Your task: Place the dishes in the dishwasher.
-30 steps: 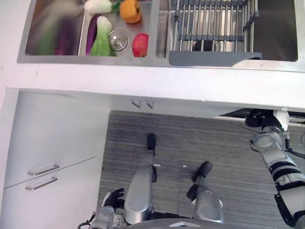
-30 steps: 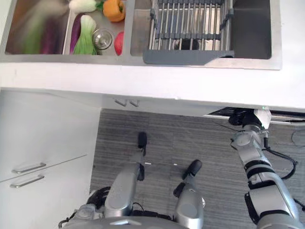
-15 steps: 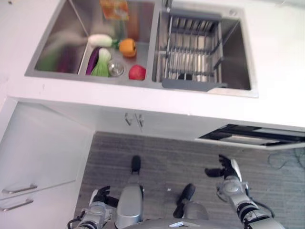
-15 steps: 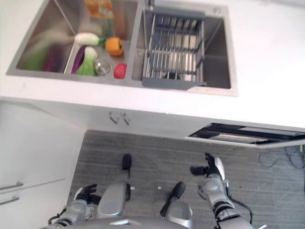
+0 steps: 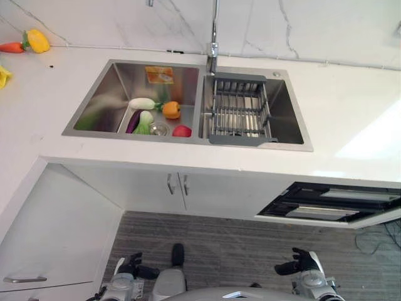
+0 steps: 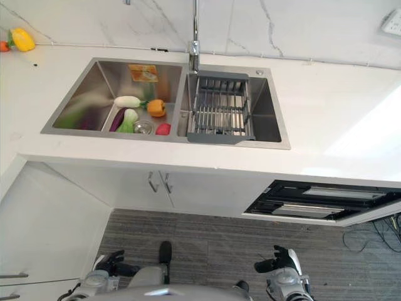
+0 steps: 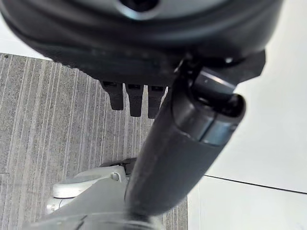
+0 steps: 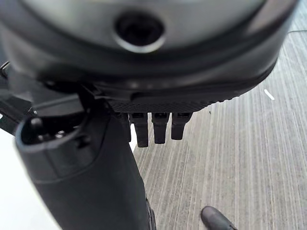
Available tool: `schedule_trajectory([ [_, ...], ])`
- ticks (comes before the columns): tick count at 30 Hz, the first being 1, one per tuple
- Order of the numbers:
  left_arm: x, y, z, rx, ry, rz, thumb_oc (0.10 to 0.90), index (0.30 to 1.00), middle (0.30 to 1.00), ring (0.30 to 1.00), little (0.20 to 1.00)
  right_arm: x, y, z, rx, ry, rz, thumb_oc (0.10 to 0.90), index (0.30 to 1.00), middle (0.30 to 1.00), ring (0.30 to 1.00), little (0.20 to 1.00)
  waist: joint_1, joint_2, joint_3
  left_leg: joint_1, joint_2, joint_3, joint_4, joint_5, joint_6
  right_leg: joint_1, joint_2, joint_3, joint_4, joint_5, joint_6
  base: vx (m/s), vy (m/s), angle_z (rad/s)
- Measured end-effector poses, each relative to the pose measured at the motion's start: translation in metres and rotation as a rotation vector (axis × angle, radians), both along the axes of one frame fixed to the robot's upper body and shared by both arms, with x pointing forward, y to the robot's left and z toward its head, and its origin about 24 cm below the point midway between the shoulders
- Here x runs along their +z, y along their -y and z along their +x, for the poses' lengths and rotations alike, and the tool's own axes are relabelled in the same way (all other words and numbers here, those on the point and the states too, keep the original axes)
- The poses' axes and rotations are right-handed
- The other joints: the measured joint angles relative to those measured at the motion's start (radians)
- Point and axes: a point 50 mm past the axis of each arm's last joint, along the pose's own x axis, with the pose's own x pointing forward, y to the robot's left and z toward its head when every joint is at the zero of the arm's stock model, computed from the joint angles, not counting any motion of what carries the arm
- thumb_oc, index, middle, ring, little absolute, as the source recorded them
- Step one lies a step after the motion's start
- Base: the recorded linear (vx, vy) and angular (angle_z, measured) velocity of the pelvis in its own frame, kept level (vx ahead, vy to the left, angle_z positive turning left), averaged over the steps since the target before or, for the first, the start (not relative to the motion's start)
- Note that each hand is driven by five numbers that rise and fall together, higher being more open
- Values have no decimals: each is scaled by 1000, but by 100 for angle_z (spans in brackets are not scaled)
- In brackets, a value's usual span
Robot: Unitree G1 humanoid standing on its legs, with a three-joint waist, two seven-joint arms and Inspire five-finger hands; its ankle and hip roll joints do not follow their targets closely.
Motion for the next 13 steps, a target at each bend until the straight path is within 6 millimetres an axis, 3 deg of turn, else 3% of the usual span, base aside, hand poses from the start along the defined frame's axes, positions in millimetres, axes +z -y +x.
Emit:
schedule_trajectory([
  [1,-6,20,-1,-50,-30,-48,800,900,900,900,900,3,16,-5,-4,-24,-37,800,900,900,900,900,-16,67,13,-15,13,-23,119,-83,7,-87,-51,137,290,34,-26,60,81,51],
  [2,-6,22,1,-78,-30,-50,800,900,900,900,900,2,16,-9,-6,-38,-37,800,900,900,900,900,-23,86,11,1,14,-38,112,-84,13,-122,-48,205,367,71,-48,61,-24,67],
  [3,-3,23,8,-124,-12,-43,800,900,900,900,900,-2,9,-14,-4,-62,-12,800,900,900,900,900,-19,102,6,26,18,-62,72,-82,17,-188,-11,329,472,78,-5,41,-75,57],
  [4,-1,18,11,-131,3,-32,800,900,900,900,900,-4,4,-14,-12,-59,8,800,900,900,900,900,-20,105,1,28,20,-70,49,-82,18,-208,16,362,479,48,-2,63,-200,78],
  [5,2,16,20,-142,29,-28,800,900,900,900,900,-5,-5,-8,-21,-35,45,800,900,900,900,900,-23,85,2,37,18,-81,-2,-73,30,-235,63,380,427,-27,-8,66,-199,72],
  [7,4,16,26,-143,35,-25,800,900,900,900,900,-5,-6,-5,-18,-30,52,800,900,900,900,900,-26,91,7,38,14,-111,-33,-7,27,-227,136,412,292,-79,-25,96,-199,76],
  [8,1,12,19,-138,-7,-21,800,900,900,900,900,-4,-12,3,-6,-12,66,800,900,900,900,900,-40,73,12,31,-16,-152,-60,21,28,-186,206,519,81,-102,-23,94,-142,90],
  [10,-2,10,9,-136,-53,-17,800,900,900,900,900,-6,-16,1,-28,-22,85,800,900,900,900,900,-37,42,2,45,-53,-165,-98,23,23,-171,218,485,10,-97,-53,133,-286,109],
  [11,-5,13,3,-129,-69,-20,800,900,900,900,900,-7,-14,-3,-48,-36,87,800,900,900,900,900,-42,57,4,53,-54,-173,-98,23,20,-144,215,457,-1,-69,-73,116,-259,97],
  [13,-8,11,-11,-108,-91,-26,800,900,900,900,900,-11,-15,-14,-69,-72,106,800,900,900,900,900,-17,78,-10,54,-39,-176,-97,16,-15,-125,221,417,-13,-68,-75,90,-136,57],
])
